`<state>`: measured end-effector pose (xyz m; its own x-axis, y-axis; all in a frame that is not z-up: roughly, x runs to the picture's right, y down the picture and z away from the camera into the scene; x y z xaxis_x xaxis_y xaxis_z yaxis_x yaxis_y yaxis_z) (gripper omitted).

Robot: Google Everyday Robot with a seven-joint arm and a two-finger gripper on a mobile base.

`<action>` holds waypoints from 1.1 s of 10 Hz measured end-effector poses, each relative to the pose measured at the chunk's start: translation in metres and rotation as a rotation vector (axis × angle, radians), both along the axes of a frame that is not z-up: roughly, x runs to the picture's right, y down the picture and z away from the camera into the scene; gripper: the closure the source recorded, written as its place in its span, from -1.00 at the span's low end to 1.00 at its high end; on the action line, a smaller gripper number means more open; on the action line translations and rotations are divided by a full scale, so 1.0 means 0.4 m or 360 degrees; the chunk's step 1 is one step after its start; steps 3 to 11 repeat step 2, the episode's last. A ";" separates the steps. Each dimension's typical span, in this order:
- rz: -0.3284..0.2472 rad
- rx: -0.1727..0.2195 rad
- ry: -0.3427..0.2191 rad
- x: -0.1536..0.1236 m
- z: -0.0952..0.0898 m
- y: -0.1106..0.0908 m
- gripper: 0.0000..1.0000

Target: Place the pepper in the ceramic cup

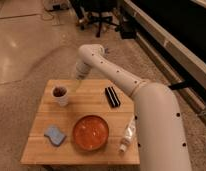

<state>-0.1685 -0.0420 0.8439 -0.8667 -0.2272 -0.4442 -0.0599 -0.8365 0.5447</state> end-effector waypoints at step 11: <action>0.0003 0.0000 0.0002 0.004 0.001 -0.001 -0.60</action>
